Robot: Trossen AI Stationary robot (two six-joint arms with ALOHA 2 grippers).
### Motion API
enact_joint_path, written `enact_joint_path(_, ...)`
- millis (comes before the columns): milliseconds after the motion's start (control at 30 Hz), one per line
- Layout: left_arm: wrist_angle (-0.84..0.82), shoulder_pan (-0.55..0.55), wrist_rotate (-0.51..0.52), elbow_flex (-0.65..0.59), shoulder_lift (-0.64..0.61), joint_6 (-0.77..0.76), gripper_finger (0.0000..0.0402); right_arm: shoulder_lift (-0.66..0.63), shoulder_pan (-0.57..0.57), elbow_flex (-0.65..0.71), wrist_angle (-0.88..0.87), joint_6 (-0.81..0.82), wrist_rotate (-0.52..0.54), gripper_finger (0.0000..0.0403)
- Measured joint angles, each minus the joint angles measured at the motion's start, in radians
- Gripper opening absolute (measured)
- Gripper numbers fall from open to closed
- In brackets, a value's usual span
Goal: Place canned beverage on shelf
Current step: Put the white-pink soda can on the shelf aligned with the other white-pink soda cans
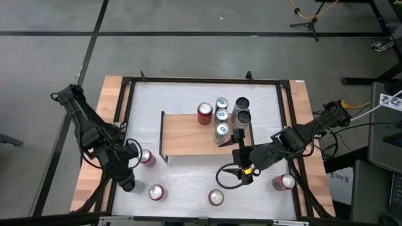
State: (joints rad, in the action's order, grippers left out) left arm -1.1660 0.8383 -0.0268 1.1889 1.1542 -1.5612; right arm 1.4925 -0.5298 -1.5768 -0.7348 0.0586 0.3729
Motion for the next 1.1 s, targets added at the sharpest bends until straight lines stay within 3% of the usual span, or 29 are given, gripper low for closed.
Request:
enact_joint_path(300, 0.11, 0.001, 0.016, 0.0, 0.001, 0.053, 0.0255, 0.0, 0.0, 0.0, 0.0, 0.0, 0.0, 0.0386)
enact_joint_path(1100, 0.103, 0.0, 0.052, 0.0, 0.004, 0.001, 0.0257, 0.0, 0.0, 0.0, 0.0, 0.0, 0.0, 0.0386)
